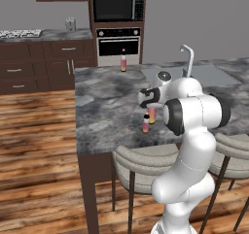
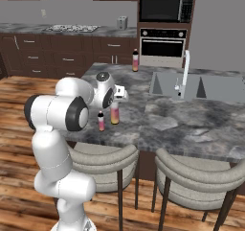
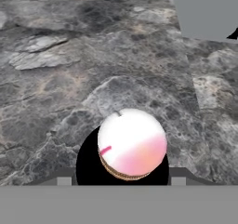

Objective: Place the large bottle from the dining counter next to the other large bottle outside the sink, and place the small bottle from the dining counter next to the other small bottle inside the sink.

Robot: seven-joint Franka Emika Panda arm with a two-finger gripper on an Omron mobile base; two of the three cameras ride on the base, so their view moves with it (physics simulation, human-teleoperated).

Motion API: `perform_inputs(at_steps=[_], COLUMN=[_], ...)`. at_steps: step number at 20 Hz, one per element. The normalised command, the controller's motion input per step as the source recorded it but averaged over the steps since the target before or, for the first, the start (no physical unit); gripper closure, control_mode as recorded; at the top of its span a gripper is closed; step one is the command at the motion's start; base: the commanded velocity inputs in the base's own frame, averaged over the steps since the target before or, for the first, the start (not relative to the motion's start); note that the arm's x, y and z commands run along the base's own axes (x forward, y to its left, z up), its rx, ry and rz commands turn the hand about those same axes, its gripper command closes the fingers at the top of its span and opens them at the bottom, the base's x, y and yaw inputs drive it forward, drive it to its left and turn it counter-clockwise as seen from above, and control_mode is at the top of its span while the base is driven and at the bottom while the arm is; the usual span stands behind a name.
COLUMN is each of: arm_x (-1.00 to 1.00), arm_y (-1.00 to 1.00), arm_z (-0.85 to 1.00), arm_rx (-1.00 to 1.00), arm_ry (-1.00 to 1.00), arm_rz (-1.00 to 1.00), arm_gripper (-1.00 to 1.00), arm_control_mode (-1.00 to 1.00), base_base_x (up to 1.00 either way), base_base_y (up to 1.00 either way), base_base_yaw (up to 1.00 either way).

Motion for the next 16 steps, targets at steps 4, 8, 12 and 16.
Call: perform_inputs(at_steps=[4,8,12,16], arm_x=[-0.01,-0.01,-0.13,-0.15], arm_y=[0.00,0.00,0.00,0.00], arm_z=[0.09,0.07,0.00,0.00], arm_rx=[0.00,0.00,0.00,0.00], arm_ry=[-0.05,-0.03,-0.01,0.00], arm_rz=[0.00,0.00,0.01,0.02], arm_gripper=[1.00,1.00,1.00,1.00], arm_control_mode=[-1.00,-1.00,-1.00,-1.00], base_base_x=[0.00,0.00,0.00,0.00], base_base_y=[0.00,0.00,0.00,0.00], base_base_yaw=[0.00,0.00,0.00,0.00])
